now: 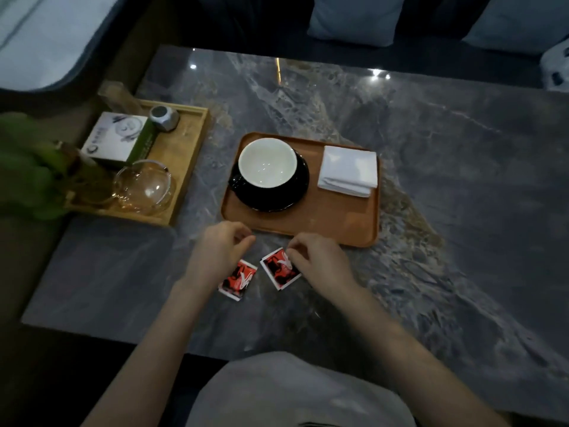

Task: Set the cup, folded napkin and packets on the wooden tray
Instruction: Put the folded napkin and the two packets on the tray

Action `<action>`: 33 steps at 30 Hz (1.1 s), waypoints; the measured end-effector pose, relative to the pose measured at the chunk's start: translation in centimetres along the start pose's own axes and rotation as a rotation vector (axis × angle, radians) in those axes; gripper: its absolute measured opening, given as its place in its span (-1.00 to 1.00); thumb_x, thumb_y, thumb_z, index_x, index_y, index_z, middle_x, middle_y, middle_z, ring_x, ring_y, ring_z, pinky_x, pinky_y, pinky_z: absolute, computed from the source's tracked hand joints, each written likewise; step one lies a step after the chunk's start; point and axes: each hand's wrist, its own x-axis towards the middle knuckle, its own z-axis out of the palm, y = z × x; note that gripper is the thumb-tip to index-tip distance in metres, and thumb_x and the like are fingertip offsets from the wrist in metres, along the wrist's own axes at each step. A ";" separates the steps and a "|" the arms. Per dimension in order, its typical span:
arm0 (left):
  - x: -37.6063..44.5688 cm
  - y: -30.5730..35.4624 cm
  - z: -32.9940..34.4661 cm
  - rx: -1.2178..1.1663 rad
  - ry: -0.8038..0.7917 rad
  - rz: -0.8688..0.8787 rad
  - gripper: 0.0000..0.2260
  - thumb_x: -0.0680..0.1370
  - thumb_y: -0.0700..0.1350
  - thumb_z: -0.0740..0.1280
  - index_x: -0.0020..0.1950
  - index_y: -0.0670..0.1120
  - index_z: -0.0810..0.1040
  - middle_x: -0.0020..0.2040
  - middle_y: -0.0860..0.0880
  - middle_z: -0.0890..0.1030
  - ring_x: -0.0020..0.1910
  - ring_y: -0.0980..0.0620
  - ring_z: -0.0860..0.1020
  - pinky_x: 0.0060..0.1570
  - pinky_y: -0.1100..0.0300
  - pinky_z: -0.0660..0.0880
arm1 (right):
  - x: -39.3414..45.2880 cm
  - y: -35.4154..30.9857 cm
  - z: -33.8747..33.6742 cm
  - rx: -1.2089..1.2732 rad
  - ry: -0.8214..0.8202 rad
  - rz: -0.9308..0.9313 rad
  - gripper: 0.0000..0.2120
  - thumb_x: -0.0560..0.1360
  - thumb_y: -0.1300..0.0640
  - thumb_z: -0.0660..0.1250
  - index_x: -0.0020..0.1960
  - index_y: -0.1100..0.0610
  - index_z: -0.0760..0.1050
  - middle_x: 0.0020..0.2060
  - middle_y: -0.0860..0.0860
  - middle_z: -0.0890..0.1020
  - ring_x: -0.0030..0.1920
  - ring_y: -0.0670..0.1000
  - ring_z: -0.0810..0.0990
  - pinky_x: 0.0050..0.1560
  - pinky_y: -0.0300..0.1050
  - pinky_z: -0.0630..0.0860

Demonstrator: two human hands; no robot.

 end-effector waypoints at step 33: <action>-3.2 -1.4 3.8 -0.239 0.102 -0.281 -0.88 0.39 -0.18 0.43 -0.11 -0.18 0.59 -0.18 -0.12 0.66 -0.15 -0.06 0.59 -0.13 0.16 0.44 | -0.4 1.8 2.3 0.309 0.031 0.125 -0.89 0.40 0.18 0.45 -0.09 0.18 0.62 -0.24 0.03 0.67 -0.22 -0.05 0.59 -0.17 -0.20 0.49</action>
